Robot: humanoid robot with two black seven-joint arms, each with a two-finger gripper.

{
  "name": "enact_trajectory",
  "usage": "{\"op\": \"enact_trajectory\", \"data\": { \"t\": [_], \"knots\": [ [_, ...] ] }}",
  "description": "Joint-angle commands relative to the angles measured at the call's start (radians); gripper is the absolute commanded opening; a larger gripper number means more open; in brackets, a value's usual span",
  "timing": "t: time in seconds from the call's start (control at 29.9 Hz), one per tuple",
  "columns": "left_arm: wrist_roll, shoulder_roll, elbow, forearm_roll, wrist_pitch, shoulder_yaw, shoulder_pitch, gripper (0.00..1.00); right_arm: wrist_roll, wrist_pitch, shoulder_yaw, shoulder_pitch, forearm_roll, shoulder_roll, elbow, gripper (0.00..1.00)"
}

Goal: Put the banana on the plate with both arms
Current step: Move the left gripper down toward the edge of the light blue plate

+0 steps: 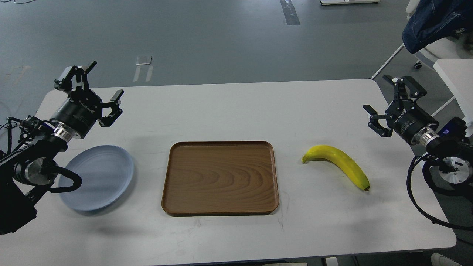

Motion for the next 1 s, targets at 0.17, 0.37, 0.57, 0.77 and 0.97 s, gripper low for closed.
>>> {"op": "enact_trajectory", "data": {
  "t": [0.17,0.37,0.57,0.77,0.97],
  "knots": [
    [-0.001,0.006,-0.001,0.005,0.0,0.0,-0.001,1.0,0.0,0.0,0.0,-0.001,0.0,0.001,0.0,1.0],
    [-0.001,0.012,0.013,0.012,0.0,0.014,-0.032,1.0,0.0,0.0,-0.002,-0.004,-0.001,0.001,0.0,1.0],
    [-0.006,0.02,0.034,0.074,0.0,0.005,-0.044,1.0,0.0,0.0,-0.002,-0.004,-0.001,0.001,-0.002,1.0],
    [-0.015,0.066,-0.046,0.392,0.0,0.0,-0.067,1.0,0.0,0.0,-0.002,-0.004,-0.001,-0.001,-0.002,1.0],
    [-0.015,0.223,-0.298,0.806,0.0,0.0,-0.084,1.0,0.0,0.0,-0.002,-0.004,-0.003,-0.001,-0.002,1.0]
  ]
}}
